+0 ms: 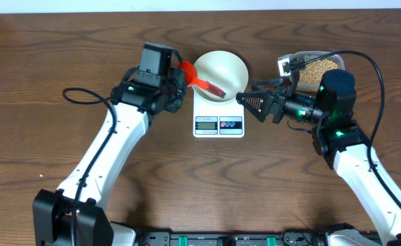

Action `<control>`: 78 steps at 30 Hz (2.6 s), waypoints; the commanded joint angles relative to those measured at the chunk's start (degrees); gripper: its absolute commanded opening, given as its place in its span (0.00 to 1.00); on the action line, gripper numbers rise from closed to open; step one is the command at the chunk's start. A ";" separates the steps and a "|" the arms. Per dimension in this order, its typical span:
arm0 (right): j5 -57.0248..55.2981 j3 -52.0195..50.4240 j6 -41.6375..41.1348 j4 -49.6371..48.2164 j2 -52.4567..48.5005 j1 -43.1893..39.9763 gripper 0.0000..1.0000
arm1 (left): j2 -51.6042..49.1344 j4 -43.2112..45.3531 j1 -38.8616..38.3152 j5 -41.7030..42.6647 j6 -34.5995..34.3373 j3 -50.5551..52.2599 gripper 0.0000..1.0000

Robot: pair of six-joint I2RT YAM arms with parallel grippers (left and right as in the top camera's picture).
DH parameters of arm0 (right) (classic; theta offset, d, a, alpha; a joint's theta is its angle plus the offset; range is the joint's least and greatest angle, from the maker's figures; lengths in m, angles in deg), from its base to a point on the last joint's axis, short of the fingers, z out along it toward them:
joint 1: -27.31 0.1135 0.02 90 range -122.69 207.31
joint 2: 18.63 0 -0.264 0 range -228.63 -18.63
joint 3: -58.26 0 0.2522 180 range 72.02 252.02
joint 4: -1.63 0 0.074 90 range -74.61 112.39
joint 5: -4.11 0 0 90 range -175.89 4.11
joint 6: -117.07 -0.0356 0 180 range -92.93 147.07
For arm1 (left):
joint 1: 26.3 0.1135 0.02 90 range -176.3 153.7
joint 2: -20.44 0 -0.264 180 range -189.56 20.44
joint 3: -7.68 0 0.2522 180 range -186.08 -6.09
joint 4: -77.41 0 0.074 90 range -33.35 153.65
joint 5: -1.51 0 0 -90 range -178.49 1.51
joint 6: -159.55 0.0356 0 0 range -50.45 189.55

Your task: Scoop item into bowl and weigh 50g on scale

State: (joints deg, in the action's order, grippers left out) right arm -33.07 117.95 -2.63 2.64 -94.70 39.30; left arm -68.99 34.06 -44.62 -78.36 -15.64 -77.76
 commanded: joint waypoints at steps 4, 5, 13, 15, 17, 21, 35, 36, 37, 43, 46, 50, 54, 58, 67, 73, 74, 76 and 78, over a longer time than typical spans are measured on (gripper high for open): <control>-6.36 1.20 -1.60 0.11 -1.90 5.97 0.71 | -0.59 -1.25 -4.85 -0.74 -6.78 -0.55 0.07; -7.08 1.20 -1.57 0.11 -1.90 6.58 0.69 | -0.59 -1.27 -5.25 -0.74 -7.23 -0.55 0.07; -16.61 1.20 -2.91 1.25 -1.88 10.91 0.50 | -0.59 -1.42 -7.65 -0.24 -12.24 -0.55 0.07; -16.96 1.20 -2.91 1.44 -1.90 10.93 0.46 | -0.59 -1.51 -7.76 -0.22 -12.20 -0.55 0.07; -18.05 1.20 -2.89 2.21 -1.90 10.93 0.40 | -0.59 -1.92 -7.76 -0.11 -12.22 -0.55 0.07; -17.99 1.20 -2.86 2.27 -1.95 10.95 0.36 | -0.59 -2.93 -8.00 0.37 -12.24 -0.55 0.07; -17.75 1.20 -2.86 3.45 -1.95 10.99 0.14 | -0.59 -2.95 -8.55 1.38 -12.22 -0.55 0.07; -17.75 1.20 -2.86 3.54 -1.95 10.99 0.13 | -0.59 -2.95 -8.55 1.38 -12.22 -0.55 0.07; -17.75 1.20 -2.86 3.54 -1.95 10.99 0.13 | -0.59 -2.95 -8.55 1.38 -12.22 -0.55 0.07; -17.75 1.20 -2.89 3.54 -1.95 10.99 0.01 | -0.59 -2.95 -8.55 1.38 -12.20 -0.55 0.07; -17.79 1.20 -2.89 3.48 -1.95 10.99 0.01 | -0.59 -2.97 -8.55 1.38 -12.20 -0.55 0.08; -18.23 1.20 -2.86 3.32 -1.95 10.82 0.01 | -0.59 -4.11 -8.55 1.31 -12.17 -0.55 0.74; -18.36 1.20 -2.91 3.34 -1.95 8.96 0.01 | -0.59 -6.82 -8.48 0.70 -12.02 -0.55 0.84; -16.37 1.20 -3.06 3.37 -1.95 5.14 0.01 | -0.59 -7.50 -8.37 -1.92 -0.46 -0.55 0.84; -11.37 1.36 -1.07 5.90 -1.92 -6.43 0.01 | -0.59 -7.50 -8.22 -9.97 37.94 -0.55 0.84; -8.90 1.90 -0.07 9.46 -1.38 -10.51 0.01 | -0.48 -7.06 -8.22 -9.90 47.84 -0.57 0.84; -8.70 2.40 0.44 10.93 -1.16 -11.21 0.01 | -0.37 -6.69 -8.22 -9.73 50.51 -0.57 0.84; -8.70 3.50 0.63 13.40 -0.92 -12.09 0.01 | -0.35 -6.34 -8.22 -9.73 52.13 -0.57 0.84; -8.70 4.79 0.59 15.80 -0.66 -12.44 0.01 | -0.35 -6.14 -8.22 -9.73 52.19 -0.57 0.84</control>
State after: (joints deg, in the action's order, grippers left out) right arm -43.28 119.44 -3.46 16.58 -96.69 27.67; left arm -69.05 27.77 -52.97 -86.97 30.66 -77.79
